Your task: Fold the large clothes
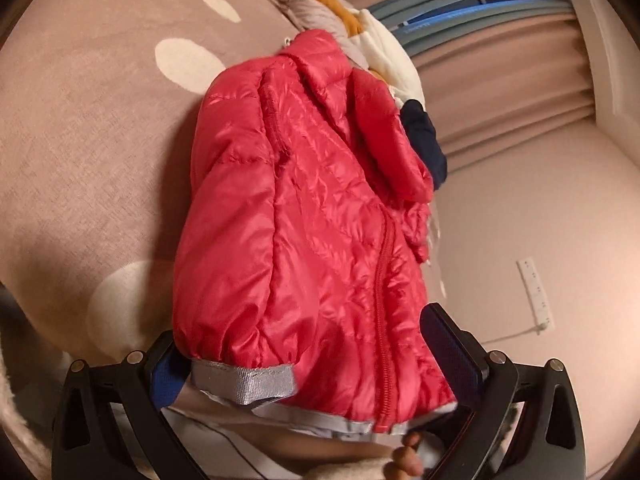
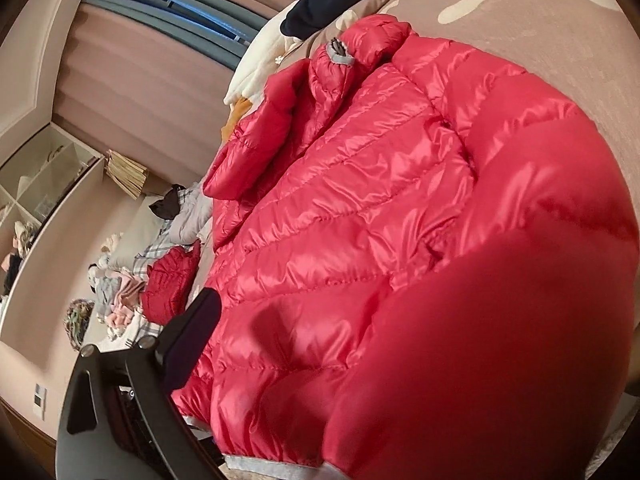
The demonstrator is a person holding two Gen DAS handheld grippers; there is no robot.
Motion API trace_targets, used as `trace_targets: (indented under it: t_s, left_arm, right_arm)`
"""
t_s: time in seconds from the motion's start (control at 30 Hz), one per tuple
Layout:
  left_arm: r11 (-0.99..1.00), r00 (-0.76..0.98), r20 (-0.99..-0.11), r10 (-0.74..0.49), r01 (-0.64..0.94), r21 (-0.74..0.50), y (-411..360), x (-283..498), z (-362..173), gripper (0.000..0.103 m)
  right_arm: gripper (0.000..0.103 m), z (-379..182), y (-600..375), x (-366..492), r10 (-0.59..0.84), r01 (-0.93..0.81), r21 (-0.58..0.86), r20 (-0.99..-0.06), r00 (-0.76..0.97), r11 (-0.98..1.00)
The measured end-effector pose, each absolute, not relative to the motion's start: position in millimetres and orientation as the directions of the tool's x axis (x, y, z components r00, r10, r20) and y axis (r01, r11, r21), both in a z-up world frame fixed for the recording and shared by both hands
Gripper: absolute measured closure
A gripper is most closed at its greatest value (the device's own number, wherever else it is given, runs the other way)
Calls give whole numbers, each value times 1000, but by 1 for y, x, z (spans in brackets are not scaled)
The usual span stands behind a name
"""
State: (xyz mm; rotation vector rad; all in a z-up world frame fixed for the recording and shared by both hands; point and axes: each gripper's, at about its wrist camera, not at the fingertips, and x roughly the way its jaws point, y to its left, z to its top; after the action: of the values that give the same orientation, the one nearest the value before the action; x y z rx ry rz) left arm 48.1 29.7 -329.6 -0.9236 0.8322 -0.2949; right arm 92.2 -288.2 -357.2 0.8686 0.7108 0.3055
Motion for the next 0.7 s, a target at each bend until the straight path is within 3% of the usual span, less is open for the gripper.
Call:
trace_targets:
  t_s: [0.33,0.5,0.6,0.7]
  left_arm:
    - [677,759,-538,-368,-178,-714,36,36,-321,1]
    - [630,751,-505,-426,-153,-761,35,37,-329,1]
    - [470,700,-376,-607,-66,-880,26,45,-334,1]
    - [477,712,-375,-593,-64,-876,25,55,-332,1]
  right_arm:
    - [5,-359,-293,90,537,27,801,-425,729,598]
    - [5,-360,-296,87,546,26,807,-423,723,589]
    - [5,-362,-297,86,553,23,812,-417,721,583]
    - [5,-362,-297,85,555,21,811,-418,719,584]
